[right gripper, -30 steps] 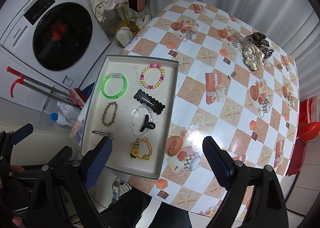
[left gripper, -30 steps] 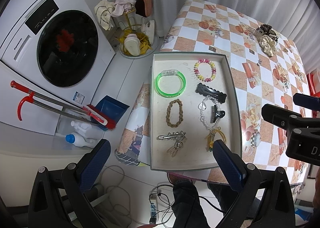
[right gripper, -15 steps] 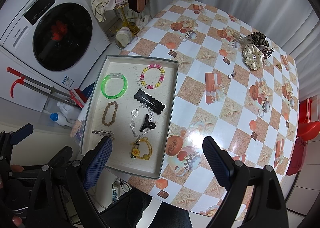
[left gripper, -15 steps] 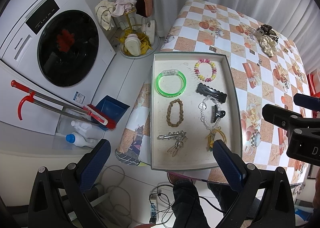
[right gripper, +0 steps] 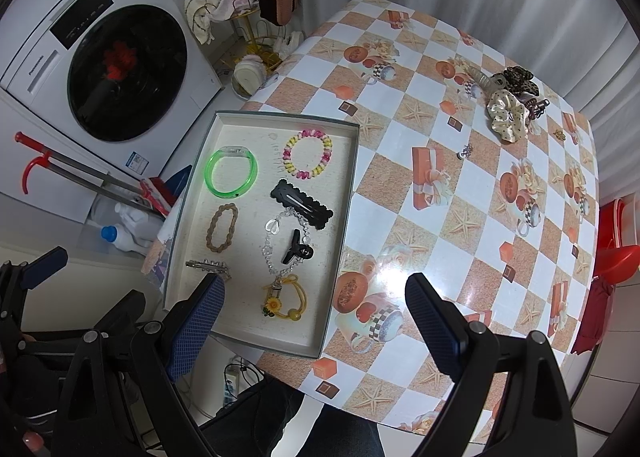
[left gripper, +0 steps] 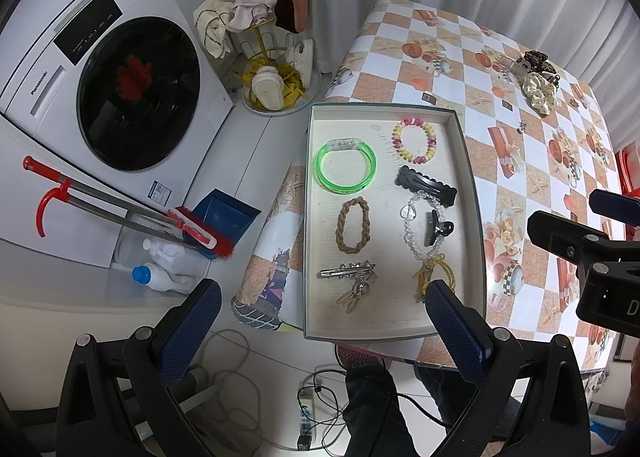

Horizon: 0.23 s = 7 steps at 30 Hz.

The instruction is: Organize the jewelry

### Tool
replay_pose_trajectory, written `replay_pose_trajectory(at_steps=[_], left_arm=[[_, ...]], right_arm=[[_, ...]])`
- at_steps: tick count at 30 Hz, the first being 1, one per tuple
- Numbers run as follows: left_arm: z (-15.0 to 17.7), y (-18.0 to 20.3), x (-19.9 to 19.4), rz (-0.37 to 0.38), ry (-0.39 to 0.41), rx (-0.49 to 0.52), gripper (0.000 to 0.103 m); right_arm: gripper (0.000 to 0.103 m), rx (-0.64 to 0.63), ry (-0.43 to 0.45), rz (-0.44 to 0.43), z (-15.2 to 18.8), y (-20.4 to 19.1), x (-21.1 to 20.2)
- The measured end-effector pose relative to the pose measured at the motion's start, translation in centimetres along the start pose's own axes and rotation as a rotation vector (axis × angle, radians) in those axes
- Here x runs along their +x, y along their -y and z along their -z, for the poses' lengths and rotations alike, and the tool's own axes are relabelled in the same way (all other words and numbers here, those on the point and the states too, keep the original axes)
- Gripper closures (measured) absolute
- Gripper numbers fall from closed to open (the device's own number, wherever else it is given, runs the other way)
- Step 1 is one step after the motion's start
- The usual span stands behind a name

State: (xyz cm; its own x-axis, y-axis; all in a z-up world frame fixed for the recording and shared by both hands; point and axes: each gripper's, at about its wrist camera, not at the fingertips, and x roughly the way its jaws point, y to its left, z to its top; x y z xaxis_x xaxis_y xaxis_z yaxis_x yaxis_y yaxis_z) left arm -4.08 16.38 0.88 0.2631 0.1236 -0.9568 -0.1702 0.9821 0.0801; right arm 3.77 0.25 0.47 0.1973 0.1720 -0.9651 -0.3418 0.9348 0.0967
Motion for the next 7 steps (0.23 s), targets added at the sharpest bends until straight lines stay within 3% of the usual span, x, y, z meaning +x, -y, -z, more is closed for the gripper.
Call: replay_pose_trajectory(at_steps=[7], left_arm=[[0.17, -0.89, -0.48, 0.003, 0.007, 0.004, 0.0]], right_arm=[[0.01, 0.001, 0.001, 0.001, 0.0, -0.1, -0.08]])
